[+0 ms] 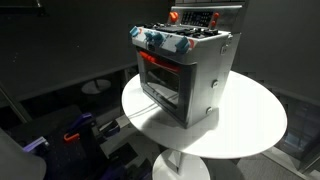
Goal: Push the top orange button on the right side of the stove
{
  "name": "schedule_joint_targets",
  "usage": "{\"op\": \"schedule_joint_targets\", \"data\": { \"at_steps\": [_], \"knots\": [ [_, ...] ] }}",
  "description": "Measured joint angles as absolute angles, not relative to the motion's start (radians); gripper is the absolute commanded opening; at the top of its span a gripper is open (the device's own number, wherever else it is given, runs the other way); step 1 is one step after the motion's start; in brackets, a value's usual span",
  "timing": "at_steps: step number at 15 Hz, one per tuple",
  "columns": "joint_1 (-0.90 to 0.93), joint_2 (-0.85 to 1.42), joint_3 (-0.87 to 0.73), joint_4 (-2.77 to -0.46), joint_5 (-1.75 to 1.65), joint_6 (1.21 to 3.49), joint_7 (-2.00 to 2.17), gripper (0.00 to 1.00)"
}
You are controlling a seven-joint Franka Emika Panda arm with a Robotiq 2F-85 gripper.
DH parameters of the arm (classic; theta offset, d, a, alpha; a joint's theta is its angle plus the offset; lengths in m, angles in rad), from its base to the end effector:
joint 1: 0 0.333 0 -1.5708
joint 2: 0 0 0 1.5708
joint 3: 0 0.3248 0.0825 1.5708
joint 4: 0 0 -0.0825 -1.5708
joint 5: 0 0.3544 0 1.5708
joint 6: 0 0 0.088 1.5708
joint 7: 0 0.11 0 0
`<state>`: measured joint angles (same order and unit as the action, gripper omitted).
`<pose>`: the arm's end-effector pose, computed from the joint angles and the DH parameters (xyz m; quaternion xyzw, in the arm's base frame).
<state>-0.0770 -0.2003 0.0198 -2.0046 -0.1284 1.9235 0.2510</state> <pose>0.4794 -0.0361 0.5678 0.9871 -0.1346 0.0652 0.0573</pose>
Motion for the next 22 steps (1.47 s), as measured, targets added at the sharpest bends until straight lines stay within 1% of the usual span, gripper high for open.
{"op": "schedule_joint_targets", "data": {
  "at_steps": [10, 22],
  "knots": [
    [-0.077, -0.072, -0.007, -1.96, -0.066, 2.105, 0.252, 1.0],
    [-0.075, 0.154, -0.023, -1.776, -0.051, 2.123, 0.254, 1.0]
  ]
}}
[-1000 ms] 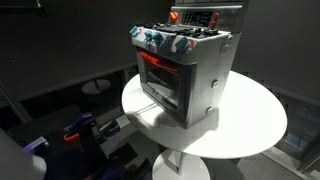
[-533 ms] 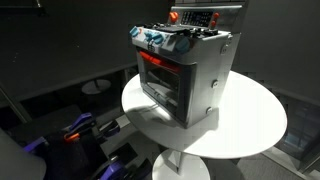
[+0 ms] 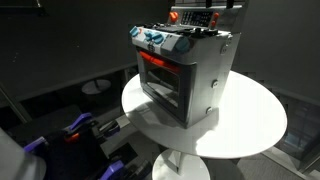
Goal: Push the top orange button on the right side of the stove
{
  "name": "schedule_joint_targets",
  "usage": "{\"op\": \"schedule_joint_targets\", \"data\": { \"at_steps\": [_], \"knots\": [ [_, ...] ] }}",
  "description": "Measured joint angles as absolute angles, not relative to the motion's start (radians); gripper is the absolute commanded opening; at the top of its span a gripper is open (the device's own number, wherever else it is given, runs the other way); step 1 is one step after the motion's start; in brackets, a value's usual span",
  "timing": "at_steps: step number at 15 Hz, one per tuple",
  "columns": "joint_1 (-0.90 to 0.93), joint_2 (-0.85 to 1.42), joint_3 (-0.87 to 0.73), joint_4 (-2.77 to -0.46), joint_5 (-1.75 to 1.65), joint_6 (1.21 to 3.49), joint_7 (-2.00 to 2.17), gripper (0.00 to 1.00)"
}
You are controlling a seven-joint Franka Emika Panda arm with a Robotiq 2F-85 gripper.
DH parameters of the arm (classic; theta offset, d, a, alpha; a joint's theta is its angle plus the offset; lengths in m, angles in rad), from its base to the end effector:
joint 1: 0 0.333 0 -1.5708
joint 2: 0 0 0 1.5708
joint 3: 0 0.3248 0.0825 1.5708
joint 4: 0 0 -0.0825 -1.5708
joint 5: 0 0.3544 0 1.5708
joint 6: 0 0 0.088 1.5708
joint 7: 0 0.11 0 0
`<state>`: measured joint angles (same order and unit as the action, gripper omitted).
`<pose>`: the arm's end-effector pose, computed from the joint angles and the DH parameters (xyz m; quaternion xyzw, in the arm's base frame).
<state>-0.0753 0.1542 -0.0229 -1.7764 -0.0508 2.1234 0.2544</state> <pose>0.5966 -0.0604 0.5027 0.9816 -0.1632 0.0978 0.0170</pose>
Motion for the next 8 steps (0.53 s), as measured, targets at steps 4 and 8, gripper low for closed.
{"op": "schedule_joint_targets", "data": {
  "at_steps": [4, 8],
  "knots": [
    [-0.069, 0.216, -0.026, -1.715, -0.05, 2.123, 0.265, 1.0],
    [-0.064, 0.265, -0.03, -1.664, -0.05, 2.122, 0.28, 1.0]
  ]
}}
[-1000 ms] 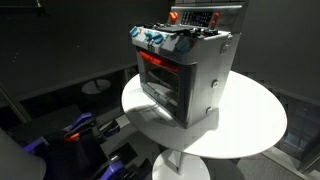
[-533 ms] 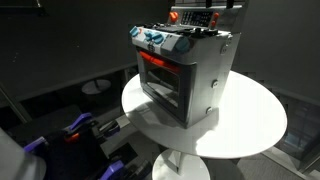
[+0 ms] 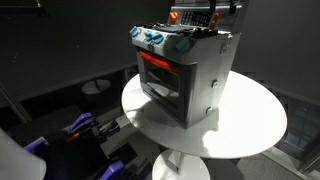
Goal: Push the top orange button on the right side of the stove
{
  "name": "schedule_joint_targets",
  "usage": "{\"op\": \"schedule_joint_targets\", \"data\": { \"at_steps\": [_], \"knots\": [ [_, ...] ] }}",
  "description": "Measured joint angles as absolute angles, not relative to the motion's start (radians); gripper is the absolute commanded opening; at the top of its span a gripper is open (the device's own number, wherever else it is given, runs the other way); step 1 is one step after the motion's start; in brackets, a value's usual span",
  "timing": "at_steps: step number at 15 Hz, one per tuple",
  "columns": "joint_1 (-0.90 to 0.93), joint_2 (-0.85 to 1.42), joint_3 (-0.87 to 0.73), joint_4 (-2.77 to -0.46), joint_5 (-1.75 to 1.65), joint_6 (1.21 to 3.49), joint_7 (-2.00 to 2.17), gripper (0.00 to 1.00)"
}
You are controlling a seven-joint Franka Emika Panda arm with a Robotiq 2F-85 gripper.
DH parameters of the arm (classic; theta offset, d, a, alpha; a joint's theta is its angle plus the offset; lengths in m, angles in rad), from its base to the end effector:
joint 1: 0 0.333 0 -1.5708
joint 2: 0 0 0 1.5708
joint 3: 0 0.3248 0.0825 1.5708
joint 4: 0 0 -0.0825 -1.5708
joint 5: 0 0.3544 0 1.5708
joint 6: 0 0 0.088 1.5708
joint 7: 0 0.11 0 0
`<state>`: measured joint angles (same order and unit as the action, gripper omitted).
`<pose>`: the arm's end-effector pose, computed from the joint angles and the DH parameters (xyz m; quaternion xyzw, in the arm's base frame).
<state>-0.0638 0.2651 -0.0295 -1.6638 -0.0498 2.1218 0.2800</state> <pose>0.6302 -0.0595 0.4869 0.9799 -0.1730 0.0983 0.0171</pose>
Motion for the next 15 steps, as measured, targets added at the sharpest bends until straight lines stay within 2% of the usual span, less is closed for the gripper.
{"op": "schedule_joint_targets", "data": {
  "at_steps": [15],
  "knots": [
    [-0.06, 0.281, -0.05, -1.628, -0.039, 2.033, 0.287, 1.0]
  ]
}}
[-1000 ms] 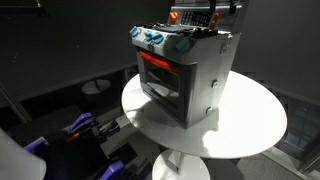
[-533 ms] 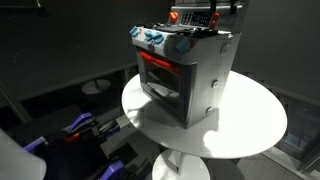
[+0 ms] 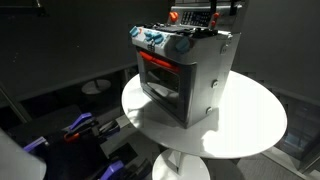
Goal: Push the top orange button on the right side of the stove
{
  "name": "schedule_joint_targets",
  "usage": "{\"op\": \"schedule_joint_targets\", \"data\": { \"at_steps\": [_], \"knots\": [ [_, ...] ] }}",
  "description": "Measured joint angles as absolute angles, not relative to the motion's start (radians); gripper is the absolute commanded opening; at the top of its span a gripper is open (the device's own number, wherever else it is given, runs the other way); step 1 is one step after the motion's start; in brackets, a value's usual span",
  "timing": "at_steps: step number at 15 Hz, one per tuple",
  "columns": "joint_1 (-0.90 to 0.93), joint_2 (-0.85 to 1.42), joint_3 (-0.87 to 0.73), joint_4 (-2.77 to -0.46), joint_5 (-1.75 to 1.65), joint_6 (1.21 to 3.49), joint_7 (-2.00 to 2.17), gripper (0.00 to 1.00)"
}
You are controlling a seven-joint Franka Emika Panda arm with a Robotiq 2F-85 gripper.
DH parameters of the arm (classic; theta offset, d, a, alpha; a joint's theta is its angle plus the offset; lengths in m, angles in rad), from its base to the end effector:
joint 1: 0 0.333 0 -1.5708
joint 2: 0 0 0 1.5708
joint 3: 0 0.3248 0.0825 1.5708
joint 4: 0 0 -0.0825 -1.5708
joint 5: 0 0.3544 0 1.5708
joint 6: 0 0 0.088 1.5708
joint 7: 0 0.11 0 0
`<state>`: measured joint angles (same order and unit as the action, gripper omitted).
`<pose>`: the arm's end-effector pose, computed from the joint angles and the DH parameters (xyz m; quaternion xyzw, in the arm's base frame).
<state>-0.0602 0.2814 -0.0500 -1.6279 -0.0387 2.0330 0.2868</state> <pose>0.6283 -0.0685 0.4842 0.9799 -0.1880 0.0639 0.0191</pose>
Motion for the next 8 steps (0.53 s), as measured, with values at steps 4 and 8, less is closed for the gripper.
{"op": "schedule_joint_targets", "data": {
  "at_steps": [4, 8],
  "knots": [
    [-0.06, 0.279, -0.055, -1.628, -0.038, 2.013, 0.287, 1.0],
    [-0.06, 0.279, -0.055, -1.628, -0.038, 2.013, 0.287, 1.0]
  ]
}}
